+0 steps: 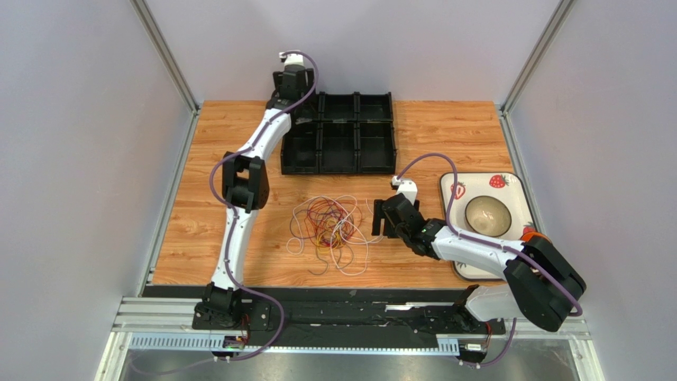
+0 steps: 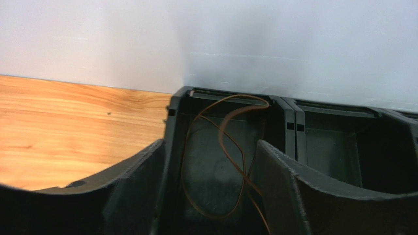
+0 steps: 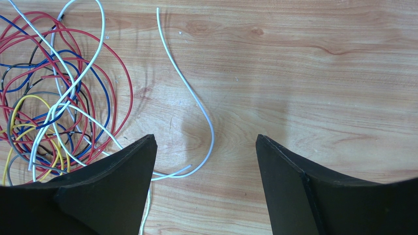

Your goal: Untangle the cables

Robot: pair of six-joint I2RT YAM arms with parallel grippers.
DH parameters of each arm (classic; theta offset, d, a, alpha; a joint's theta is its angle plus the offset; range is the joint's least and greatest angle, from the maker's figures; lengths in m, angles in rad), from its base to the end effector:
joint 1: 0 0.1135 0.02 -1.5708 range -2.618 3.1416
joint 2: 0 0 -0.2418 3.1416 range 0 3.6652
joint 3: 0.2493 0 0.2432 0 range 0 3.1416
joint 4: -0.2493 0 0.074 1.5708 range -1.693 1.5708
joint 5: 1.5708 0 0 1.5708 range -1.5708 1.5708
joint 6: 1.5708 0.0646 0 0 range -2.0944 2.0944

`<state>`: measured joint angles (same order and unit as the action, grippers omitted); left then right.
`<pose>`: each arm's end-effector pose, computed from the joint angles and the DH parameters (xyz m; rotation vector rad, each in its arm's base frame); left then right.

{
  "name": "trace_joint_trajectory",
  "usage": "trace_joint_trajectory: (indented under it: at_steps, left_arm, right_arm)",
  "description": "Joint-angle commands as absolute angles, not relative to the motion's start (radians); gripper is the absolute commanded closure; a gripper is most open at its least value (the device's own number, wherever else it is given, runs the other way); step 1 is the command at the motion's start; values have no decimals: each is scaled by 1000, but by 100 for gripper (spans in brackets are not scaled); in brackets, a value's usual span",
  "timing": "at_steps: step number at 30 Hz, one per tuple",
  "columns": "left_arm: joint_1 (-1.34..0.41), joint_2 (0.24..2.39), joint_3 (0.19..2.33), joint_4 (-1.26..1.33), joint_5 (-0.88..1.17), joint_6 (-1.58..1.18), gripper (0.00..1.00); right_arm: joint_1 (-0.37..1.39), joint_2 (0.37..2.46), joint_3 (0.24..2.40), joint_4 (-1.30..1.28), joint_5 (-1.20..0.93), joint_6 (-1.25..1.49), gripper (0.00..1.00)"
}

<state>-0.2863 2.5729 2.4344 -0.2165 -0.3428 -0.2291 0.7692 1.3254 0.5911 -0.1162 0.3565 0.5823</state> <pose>0.5739 -0.1463 0.2237 -0.1736 1.8964 -0.0188 0.2062 0.1682 0.1336 -0.0607 2.3627 0.2239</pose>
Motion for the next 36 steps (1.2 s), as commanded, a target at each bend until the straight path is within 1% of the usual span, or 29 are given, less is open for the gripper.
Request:
trace_joint_trajectory:
  at_steps: [1,3,5,6,8,9,12,14,16,17,18,19,25,28,30,33,36]
  left_arm:
    - [-279,2335,2402,-238,-379,-239,10]
    - [-281,2280,2367,-283,-382,-255,8]
    - [-281,2185,2283,-317,-396,-299,7]
    - [-281,2111,2204,-337,-397,-314,7]
    - [-281,2031,2105,-347,-385,-357,7]
    - [-281,1955,2010,-348,-361,-376,7]
    - [-281,1818,1845,-366,-290,-428,12]
    - [-282,1760,1774,-380,-249,-451,16]
    - [-282,1675,1668,-419,-186,-474,17]
    - [-282,1646,1626,-419,-148,-471,16]
    - [-285,1588,1539,-405,-71,-466,16]
    - [-288,1560,1498,-400,-55,-460,16]
    - [-363,1355,1217,-440,-51,-459,16]
    - [-411,1255,1105,-463,-48,-489,20]
    - [-465,1189,1034,-478,-64,-509,20]
    - [-523,1128,951,-511,-86,-552,23]
    - [-558,1077,847,-488,-95,-577,25]
  right_arm:
    - [767,1324,620,-100,370,578,22]
    - [767,1324,621,-101,371,578,21]
    - [769,1322,621,-101,373,578,22]
    - [769,1322,621,-103,373,578,21]
    - [769,1324,621,-104,370,577,22]
    - [770,1324,623,-106,368,577,21]
    - [772,1324,623,-107,371,577,22]
    - [773,1315,620,-107,371,577,22]
    - [775,1295,604,-98,373,578,22]
    - [775,1287,598,-95,376,577,21]
    - [775,1278,591,-88,376,580,21]
    - [775,1257,577,-83,376,580,21]
    - [775,1213,549,-66,374,581,21]
    - [778,1210,548,-68,374,580,21]
    - [779,1204,546,-68,374,583,21]
    - [782,1178,531,-69,373,586,21]
    - [782,1143,511,-66,371,589,21]
